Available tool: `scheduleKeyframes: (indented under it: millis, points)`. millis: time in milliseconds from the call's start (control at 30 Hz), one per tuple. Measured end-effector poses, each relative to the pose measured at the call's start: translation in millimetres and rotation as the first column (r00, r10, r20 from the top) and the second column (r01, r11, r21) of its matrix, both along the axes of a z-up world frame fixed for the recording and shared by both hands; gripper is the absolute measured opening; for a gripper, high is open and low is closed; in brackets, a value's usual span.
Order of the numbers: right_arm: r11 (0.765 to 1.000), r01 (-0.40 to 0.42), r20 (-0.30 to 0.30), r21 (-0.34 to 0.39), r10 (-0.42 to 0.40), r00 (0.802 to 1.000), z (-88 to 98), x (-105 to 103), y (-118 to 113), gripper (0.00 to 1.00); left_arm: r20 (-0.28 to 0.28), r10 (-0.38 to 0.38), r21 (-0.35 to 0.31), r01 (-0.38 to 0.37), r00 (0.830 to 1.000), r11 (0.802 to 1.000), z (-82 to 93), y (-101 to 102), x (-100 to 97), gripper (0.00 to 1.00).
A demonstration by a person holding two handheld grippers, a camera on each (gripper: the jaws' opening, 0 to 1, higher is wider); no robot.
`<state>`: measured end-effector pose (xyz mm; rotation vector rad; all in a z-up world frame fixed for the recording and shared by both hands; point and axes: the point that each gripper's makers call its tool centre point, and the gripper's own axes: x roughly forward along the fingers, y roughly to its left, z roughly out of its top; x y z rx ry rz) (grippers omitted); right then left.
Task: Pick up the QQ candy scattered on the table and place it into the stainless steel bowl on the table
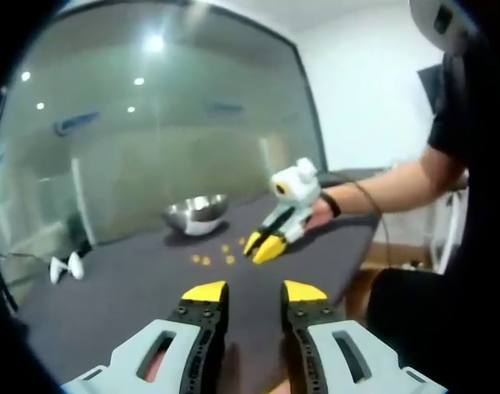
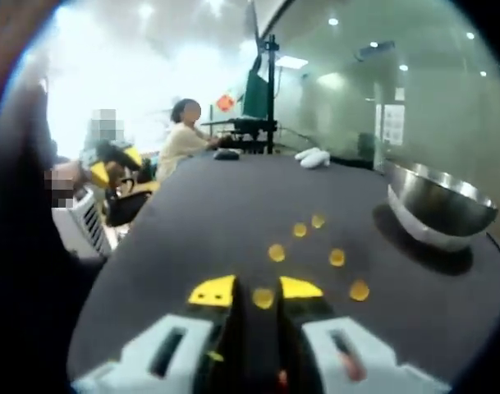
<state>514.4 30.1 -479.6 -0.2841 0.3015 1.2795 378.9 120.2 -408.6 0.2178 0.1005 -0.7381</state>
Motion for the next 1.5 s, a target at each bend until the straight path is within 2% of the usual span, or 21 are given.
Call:
scheduleKeyframes:
  millis: [167,300,367,467,567,633,933,1033,1133,1200,1300,1333,1367,1400,1433,1500]
  points:
    - [1.000,-0.002,0.001,0.008,0.002,1.000,-0.3,0.6,-0.7,0.19,-0.001,-0.008,0.002,0.008,1.000,1.000,-0.1,-1.3,0.6,0.27]
    - [1.000,0.002,0.017,0.010,-0.002,1.000,-0.3,3.6,-1.9,0.09,-0.001,-0.010,0.015,0.010,1.000,1.000,-1.7,-2.4,1.3,0.27]
    - [1.000,-0.002,0.025,0.008,0.001,1.000,-0.1,3.1,-1.5,0.09,-0.003,-0.011,0.017,0.011,1.000,1.000,-2.7,-2.8,1.2,0.27]
    - [1.000,-0.002,0.028,0.010,0.002,1.000,0.0,3.4,-1.6,0.09,-0.003,-0.016,-0.013,0.016,1.000,1.000,2.1,-4.4,0.8,0.27]
    - [1.000,-0.014,0.048,0.013,0.014,0.999,0.7,2.1,-1.0,0.08,-0.002,-0.009,-0.005,0.009,1.000,1.000,1.4,-4.1,2.4,0.27]
    - [1.000,-0.004,0.026,0.025,0.004,1.000,1.0,3.2,-2.3,0.08,-0.001,-0.003,0.004,0.003,1.000,1.000,0.3,-3.5,3.1,0.27]
    - [1.000,0.015,0.029,0.026,-0.016,0.999,2.8,3.0,-2.2,0.08,-0.006,-0.006,0.003,0.006,1.000,1.000,-1.9,-4.2,2.2,0.27]
    - [0.999,0.039,0.046,0.029,-0.040,0.998,8.2,4.1,-5.0,0.08,-0.004,-0.007,0.003,0.007,1.000,1.000,-1.5,-4.5,1.4,0.27]
    - [0.989,0.138,0.079,0.053,-0.142,0.987,19.9,16.8,-16.7,0.08,-0.005,-0.003,0.006,0.004,1.000,1.000,-2.4,-3.1,0.8,0.27]
    - [0.967,0.243,0.095,0.084,-0.250,0.964,30.2,28.9,-29.7,0.08,-0.008,-0.003,0.005,0.003,1.000,1.000,-3.4,-2.6,0.2,0.27]
    - [0.903,0.387,0.052,0.186,-0.402,0.914,46.6,40.5,-46.9,0.09,-0.007,-0.006,0.000,0.006,1.000,1.000,-3.4,-4.3,0.2,0.27]
    - [0.875,0.440,0.049,0.201,-0.457,0.888,49.8,44.5,-54.1,0.09,-0.005,-0.009,0.000,0.009,1.000,1.000,-2.9,-5.7,0.5,0.27]
    - [0.867,0.459,0.108,0.194,-0.484,0.868,53.8,46.7,-58.8,0.09,-0.003,-0.011,0.000,0.011,1.000,1.000,-2.5,-6.7,0.7,0.27]
    - [0.855,0.484,0.172,0.185,-0.513,0.841,58.9,48.4,-63.4,0.09,0.000,-0.015,0.000,0.015,1.000,1.000,-1.3,-8.7,1.1,0.27]
    - [0.845,0.500,0.187,0.189,-0.531,0.826,61.7,49.7,-65.3,0.09,0.002,-0.019,0.000,0.019,1.000,1.000,-0.4,-10.1,1.2,0.27]
    - [0.800,0.563,0.176,0.204,-0.596,0.783,68.4,55.4,-74.0,0.09,0.006,-0.029,-0.001,0.029,1.000,1.000,1.1,-12.5,0.9,0.27]
